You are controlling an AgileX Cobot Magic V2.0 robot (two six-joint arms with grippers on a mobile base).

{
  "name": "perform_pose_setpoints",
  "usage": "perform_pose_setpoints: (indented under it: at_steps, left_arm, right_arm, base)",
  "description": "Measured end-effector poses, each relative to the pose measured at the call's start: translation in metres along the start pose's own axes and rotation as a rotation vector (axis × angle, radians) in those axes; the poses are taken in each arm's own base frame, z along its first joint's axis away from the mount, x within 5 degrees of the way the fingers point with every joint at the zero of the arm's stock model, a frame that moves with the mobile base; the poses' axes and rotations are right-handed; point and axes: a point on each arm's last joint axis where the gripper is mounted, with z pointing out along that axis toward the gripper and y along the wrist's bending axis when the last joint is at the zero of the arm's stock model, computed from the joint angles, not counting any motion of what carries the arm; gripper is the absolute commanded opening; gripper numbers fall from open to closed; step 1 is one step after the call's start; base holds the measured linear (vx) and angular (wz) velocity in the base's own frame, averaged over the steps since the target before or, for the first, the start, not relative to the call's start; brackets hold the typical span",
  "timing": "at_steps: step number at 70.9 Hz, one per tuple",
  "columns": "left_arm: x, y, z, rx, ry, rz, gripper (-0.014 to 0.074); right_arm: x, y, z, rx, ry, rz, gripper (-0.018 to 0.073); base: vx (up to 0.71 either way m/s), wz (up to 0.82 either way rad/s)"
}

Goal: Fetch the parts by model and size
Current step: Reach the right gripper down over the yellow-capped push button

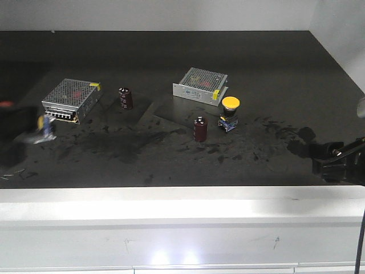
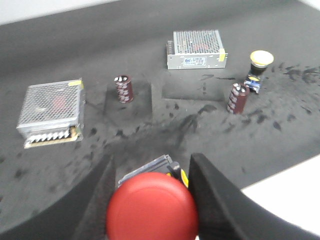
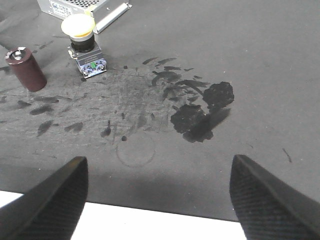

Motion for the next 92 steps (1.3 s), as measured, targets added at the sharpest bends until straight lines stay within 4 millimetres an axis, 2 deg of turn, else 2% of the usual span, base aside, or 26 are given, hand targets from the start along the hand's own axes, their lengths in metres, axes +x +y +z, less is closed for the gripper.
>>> perform_pose_setpoints:
  at_steps: [5,20,32,39,52,64,76,92]
  left_arm:
    - [0.016,0.002,-0.018,0.000,-0.032,-0.001,-0.0007]
    - [0.067,0.007,-0.050,0.005,-0.118,0.012,-0.0007]
    - [0.104,0.009,-0.060,0.008,-0.173,0.014,-0.0007]
    - [0.117,0.009,-0.063,0.010,-0.200,0.012,-0.0007]
    - [0.123,0.010,-0.066,0.011,-0.221,0.011,-0.0007]
    - [0.123,0.010,-0.066,0.010,-0.218,0.012,-0.0007]
    - [0.123,0.010,-0.066,0.010,-0.218,0.012,-0.0007]
    - [0.123,0.010,-0.066,0.010,-0.218,0.014,-0.0007]
  right_arm:
    - [0.000,0.000,0.000,0.000,0.000,0.000,0.0560]
    - [0.000,0.000,0.000,0.000,0.000,0.000,0.0560]
    - [0.000,0.000,0.000,0.000,0.000,0.002,0.0560]
    - [0.000,0.000,0.000,0.000,0.000,0.002,0.0560]
    - [-0.005,0.001,-0.002,-0.007,-0.014,0.010,0.0560]
    - [-0.034,0.003,0.002,-0.032,-0.035,-0.012,0.0560]
    - [-0.067,0.007,0.021,-0.084,-0.020,-0.051,0.0560]
    - [-0.108,0.014,0.062,-0.157,0.054,-0.116,0.0560]
  base:
    - [0.00,0.00]
    - [0.00,0.00]
    - [0.00,0.00]
    - [0.00,0.00]
    - [0.00,0.00]
    - [0.00,0.00]
    - [0.00,0.00]
    - [0.00,0.00]
